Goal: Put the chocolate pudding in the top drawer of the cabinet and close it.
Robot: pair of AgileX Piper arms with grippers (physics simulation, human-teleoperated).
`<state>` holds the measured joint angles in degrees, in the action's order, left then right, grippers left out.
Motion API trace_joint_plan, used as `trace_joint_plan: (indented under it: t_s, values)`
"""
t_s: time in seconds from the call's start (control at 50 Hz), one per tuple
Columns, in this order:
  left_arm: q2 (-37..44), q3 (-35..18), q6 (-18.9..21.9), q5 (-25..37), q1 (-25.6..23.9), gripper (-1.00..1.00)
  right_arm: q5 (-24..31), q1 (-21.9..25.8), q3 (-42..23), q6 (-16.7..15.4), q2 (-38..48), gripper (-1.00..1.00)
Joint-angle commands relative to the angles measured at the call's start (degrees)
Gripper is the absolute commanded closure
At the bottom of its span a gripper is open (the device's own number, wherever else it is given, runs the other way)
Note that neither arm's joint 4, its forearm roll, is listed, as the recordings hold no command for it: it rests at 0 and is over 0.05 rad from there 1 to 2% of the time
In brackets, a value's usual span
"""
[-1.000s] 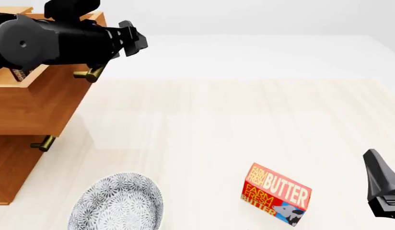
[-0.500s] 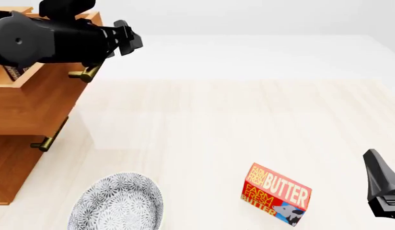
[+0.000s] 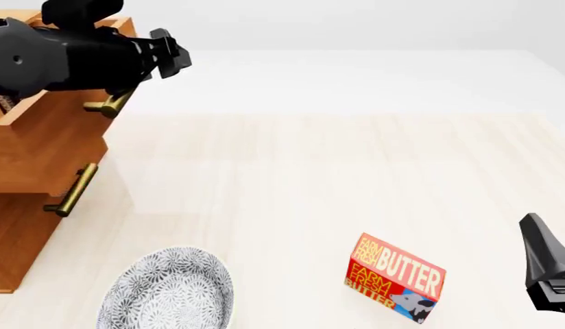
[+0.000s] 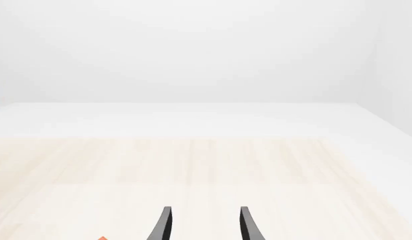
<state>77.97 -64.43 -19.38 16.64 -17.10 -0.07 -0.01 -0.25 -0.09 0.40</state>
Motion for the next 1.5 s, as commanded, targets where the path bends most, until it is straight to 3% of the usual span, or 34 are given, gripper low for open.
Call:
trace_joint_plan:
  t_s: [0.02, 0.62, 1.5]
  values:
    - [3.1, 2.4, -2.9, -0.3, 1.7, -1.00, 0.0, 0.0, 0.0, 0.0, 0.0, -1.00]
    - [3.5, 4.4, -0.8, -1.2, 4.7, -1.00, 0.0, 0.0, 0.0, 0.0, 0.0, -1.00]
    - [4.6, 6.0, -1.3, -3.5, 8.6, -1.00, 0.0, 0.0, 0.0, 0.0, 0.0, -1.00]
